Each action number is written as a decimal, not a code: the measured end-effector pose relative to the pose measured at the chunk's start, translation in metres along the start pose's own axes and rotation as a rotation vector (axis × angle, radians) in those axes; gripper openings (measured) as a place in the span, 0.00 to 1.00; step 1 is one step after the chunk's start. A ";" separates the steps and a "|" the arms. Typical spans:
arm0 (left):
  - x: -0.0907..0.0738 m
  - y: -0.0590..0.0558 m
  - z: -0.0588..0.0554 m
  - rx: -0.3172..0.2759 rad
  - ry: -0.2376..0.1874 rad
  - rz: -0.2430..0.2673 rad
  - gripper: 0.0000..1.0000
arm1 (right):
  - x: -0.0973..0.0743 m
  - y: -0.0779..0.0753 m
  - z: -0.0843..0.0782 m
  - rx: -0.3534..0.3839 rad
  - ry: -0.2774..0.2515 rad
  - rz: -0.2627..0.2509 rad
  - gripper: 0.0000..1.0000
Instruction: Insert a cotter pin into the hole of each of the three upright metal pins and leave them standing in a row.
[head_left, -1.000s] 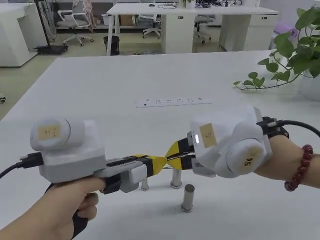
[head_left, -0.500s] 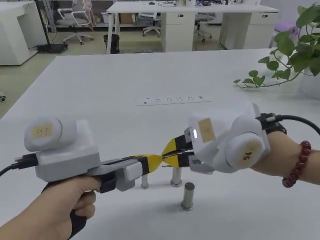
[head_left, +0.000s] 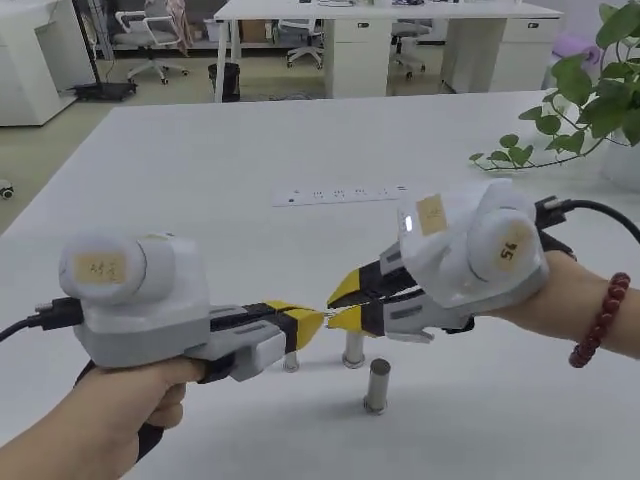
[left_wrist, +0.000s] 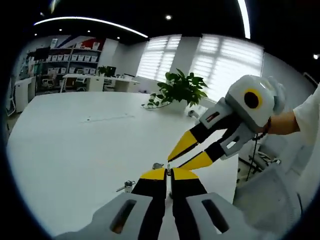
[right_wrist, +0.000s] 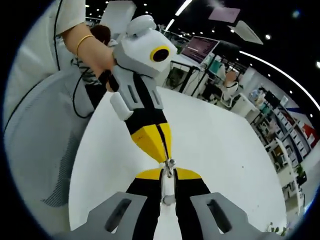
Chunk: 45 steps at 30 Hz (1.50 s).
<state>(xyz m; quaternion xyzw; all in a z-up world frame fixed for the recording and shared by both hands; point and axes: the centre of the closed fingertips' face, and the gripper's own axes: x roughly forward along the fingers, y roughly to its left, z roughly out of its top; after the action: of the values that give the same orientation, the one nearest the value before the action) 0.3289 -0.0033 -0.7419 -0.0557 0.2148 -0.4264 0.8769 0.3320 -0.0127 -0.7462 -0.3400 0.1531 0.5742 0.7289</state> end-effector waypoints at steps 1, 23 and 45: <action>-0.001 0.001 -0.001 0.020 0.007 0.001 0.00 | -0.001 0.000 0.000 0.028 -0.011 0.006 0.12; -0.003 -0.023 -0.020 0.344 0.082 -0.143 0.00 | -0.015 0.029 -0.014 0.314 -0.134 0.222 0.17; -0.007 -0.052 -0.027 0.384 0.110 -0.290 0.00 | -0.014 0.058 -0.015 0.345 -0.169 0.307 0.15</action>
<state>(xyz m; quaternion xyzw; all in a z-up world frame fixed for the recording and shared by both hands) 0.2764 -0.0284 -0.7500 0.1049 0.1672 -0.5831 0.7881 0.2759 -0.0266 -0.7667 -0.1343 0.2371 0.6698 0.6907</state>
